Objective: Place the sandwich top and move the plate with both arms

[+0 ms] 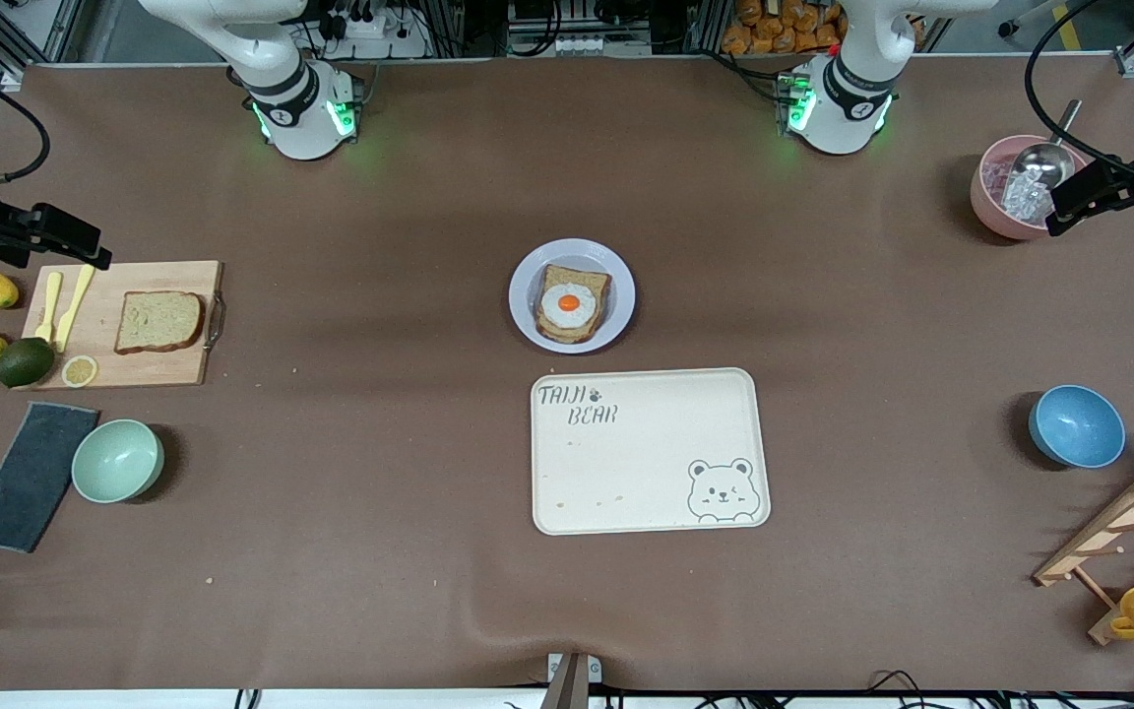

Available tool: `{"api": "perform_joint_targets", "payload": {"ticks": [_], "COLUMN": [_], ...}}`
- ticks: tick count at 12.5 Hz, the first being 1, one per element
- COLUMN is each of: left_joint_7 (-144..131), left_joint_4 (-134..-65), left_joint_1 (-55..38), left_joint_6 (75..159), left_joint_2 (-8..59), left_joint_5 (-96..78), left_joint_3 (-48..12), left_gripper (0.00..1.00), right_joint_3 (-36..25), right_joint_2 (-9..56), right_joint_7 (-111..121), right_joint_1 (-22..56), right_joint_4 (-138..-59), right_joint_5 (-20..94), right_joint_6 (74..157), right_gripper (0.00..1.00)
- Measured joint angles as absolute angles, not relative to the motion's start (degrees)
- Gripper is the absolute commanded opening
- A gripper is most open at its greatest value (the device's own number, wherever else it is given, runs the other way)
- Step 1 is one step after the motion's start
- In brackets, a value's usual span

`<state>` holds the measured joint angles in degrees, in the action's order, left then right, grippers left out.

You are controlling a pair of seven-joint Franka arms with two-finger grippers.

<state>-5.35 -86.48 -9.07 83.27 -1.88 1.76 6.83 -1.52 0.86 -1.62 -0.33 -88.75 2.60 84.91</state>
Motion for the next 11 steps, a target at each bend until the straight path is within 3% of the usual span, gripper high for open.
{"api": "perform_joint_targets", "payload": {"ticks": [11], "left_joint_7": [-5.36], "left_joint_4": [-86.26], "left_joint_1": [-9.59], "left_joint_6": [84.43], "left_joint_2": [-0.76], "left_joint_5": [1.76], "left_joint_3": [6.41], "left_gripper": [1.00], "right_joint_3": [-1.54], "right_joint_2": [0.86], "right_joint_7": [-1.64], "right_joint_1": [-0.35], "right_joint_4": [-88.73], "right_joint_5": [2.60], "right_joint_6": [84.52], "right_gripper": [1.00]}}
